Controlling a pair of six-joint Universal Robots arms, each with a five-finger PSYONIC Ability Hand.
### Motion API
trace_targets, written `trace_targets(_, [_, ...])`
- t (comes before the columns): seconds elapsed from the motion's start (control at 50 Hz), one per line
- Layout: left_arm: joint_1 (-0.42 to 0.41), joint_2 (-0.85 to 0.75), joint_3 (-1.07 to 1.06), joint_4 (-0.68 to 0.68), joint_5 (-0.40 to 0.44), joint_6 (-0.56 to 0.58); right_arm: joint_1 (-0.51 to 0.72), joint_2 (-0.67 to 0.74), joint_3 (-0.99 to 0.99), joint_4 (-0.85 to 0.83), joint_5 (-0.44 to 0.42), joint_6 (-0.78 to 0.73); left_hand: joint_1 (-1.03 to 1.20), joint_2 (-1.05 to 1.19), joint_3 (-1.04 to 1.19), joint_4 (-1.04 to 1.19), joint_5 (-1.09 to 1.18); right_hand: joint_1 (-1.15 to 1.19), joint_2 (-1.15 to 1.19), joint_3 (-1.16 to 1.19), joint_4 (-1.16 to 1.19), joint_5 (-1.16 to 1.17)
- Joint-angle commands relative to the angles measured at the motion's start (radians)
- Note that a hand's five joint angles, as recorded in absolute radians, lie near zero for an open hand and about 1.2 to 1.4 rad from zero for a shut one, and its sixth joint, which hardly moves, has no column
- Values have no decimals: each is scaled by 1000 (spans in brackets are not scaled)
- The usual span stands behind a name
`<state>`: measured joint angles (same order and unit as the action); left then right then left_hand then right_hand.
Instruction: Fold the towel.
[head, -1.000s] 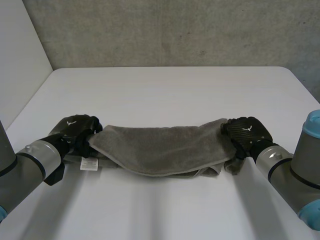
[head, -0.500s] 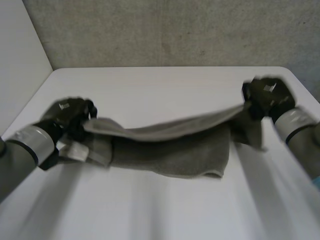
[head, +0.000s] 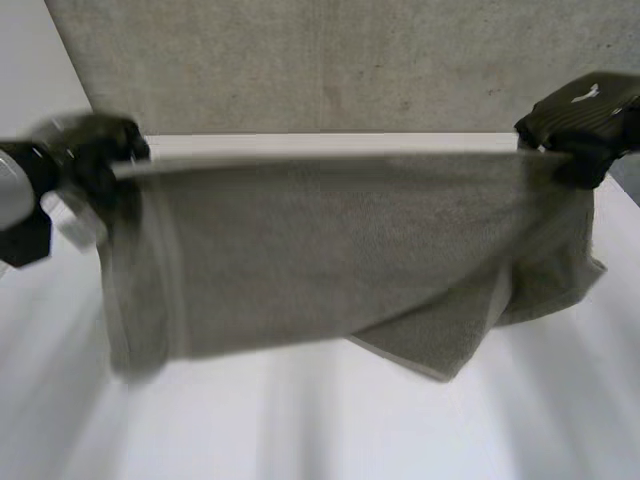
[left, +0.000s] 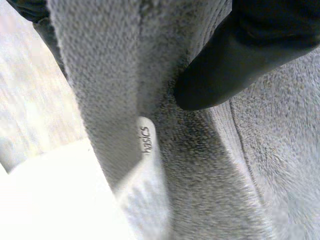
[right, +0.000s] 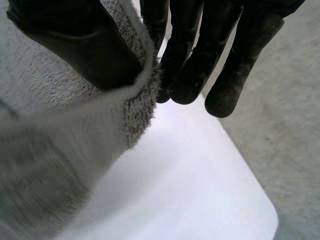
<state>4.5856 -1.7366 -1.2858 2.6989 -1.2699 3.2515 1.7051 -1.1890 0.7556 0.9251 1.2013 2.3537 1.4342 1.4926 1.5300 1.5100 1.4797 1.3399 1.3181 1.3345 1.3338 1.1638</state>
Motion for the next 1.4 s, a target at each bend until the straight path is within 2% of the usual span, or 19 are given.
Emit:
trace_targets(0.02, [-17,-242,133,-94,-8,126,88,135,-1,-118,82,4,-38,-96,-134,-114,-258,56,78,62,62,58])
trace_targets(0.16, [-63,-351,424,-70,-14,77,180,289,-275,-285,210,12,-38,-96,-134,-114,-258,56,78,62,62,58])
trace_targets(0.2, [-85,-366,621,26,-32,1,218,337,-512,-447,253,21,-38,-96,-134,-114,-258,56,78,62,62,58])
trace_targets(0.22, [-85,-366,622,27,-32,1,218,338,-513,-448,253,21,-38,-96,-134,-114,-258,56,78,62,62,58])
trace_targets(0.26, [-90,-351,761,204,-107,-126,240,348,-712,-671,258,59,-38,-96,-134,-114,-258,56,78,62,62,58])
trace_targets(0.28, [-90,-351,761,205,-108,-127,240,348,-713,-672,258,59,-38,-96,-134,-114,-258,56,78,62,62,58])
trace_targets(0.32, [-88,-339,793,306,-146,-179,231,344,-780,-858,251,180,-38,-96,-134,-114,-258,56,78,62,62,58])
trace_targets(0.36, [-88,-299,797,511,-190,-255,226,336,-777,-929,254,241,-38,-96,-134,-114,-258,56,78,62,62,58])
trace_targets(0.38, [-88,-299,796,512,-190,-256,226,336,-777,-930,254,242,-38,-96,-134,-114,-258,56,78,62,62,58])
trace_targets(0.42, [-86,-294,769,602,-192,-269,222,333,-740,-948,238,294,-38,-96,-134,-114,-258,56,78,62,62,58])
trace_targets(0.58, [-85,-317,558,613,-187,-265,231,339,-563,-752,132,271,-38,-96,-134,-114,-258,56,78,62,62,58])
trace_targets(0.74, [-65,-371,309,650,-184,-262,241,373,-362,-652,127,165,-38,-96,-134,-114,-258,56,78,62,62,58])
trace_targets(0.92, [-57,-449,60,694,-184,-226,243,402,-19,-693,116,144,-38,-96,-134,-114,-258,56,78,62,62,58])
trace_targets(1.02, [-30,-489,-84,708,-183,-89,255,488,169,-804,129,87,-38,-96,-134,-114,-258,56,78,62,62,58])
trace_targets(1.3, [9,-385,-234,708,-181,-27,237,381,335,-830,133,154,-38,-96,-134,-114,-258,56,78,62,62,58])
trace_targets(1.34, [13,-364,-247,708,-181,-29,237,349,378,-850,135,193,-38,-96,-134,-114,-258,-459,-437,-454,-453,-457])
trace_targets(1.36, [13,-363,-247,708,-181,-29,237,348,378,-850,135,193,-38,-96,-134,-114,-258,-462,-440,-457,-456,-461])
trace_targets(1.38, [18,-357,-253,708,-181,-29,237,338,401,-864,142,206,-38,-96,-134,-114,-258,-695,-673,-689,-689,-693])
trace_targets(1.4, [19,-356,-256,710,-181,-29,237,326,425,-877,158,216,-38,-96,-134,-114,-258,-735,-713,-730,-729,-733])
